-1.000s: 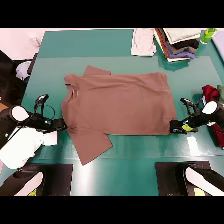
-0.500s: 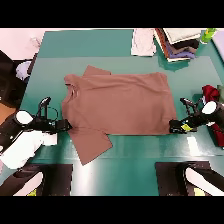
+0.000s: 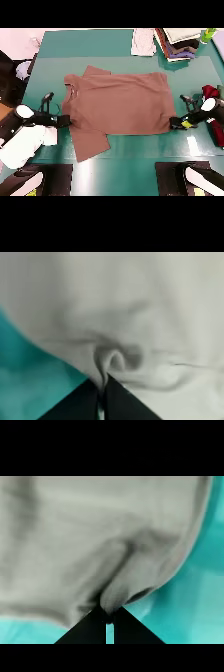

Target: Fold the shirts.

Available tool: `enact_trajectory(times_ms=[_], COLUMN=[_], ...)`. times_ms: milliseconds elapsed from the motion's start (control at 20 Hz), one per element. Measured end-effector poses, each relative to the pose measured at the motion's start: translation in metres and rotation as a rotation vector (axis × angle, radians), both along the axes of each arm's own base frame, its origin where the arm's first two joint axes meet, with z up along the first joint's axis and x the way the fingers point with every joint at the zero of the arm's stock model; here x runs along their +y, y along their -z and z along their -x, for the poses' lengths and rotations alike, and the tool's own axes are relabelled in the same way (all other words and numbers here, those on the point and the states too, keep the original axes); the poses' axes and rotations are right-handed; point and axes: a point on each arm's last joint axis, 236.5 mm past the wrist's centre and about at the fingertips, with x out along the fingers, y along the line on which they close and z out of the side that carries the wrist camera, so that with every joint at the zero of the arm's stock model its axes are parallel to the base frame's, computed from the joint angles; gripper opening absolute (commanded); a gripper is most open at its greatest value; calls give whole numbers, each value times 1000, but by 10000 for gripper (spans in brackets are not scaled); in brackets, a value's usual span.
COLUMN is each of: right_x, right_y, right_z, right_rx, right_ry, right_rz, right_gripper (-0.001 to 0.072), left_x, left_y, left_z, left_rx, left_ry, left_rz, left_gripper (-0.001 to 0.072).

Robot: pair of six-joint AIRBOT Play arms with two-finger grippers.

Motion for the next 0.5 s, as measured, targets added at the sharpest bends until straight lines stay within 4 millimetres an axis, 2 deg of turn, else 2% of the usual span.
enact_trajectory(times_ms=[50, 100, 200, 250, 350, 400, 500], right_x=[0, 2, -4, -5, -6, -6, -4], right_y=[-19, -40, -98, -135, -216, -258, -343], right_z=[-12, -21, -51, -60, -75, -78, -70], right_rx=[-53, -97, -269, -357, -568, -673, -881], right_ry=[1, -4, -9, -15, -23, -26, -32], right_rz=[-2, -7, 24, 37, 72, 92, 129], right_gripper=[23, 23, 23, 23, 22, 23, 23], left_x=[1, 3, 9, 12, 16, 17, 19], left_y=[-20, -49, -122, -169, -269, -317, -413], left_z=[-10, -23, -45, -54, -54, -48, -22], left_rx=[-49, -125, -298, -408, -624, -730, -950], left_ry=[20, 37, 73, 82, 94, 93, 82], left_rz=[-11, -28, -78, -102, -142, -160, -184], left_gripper=[28, 28, 28, 28, 28, 28, 28])
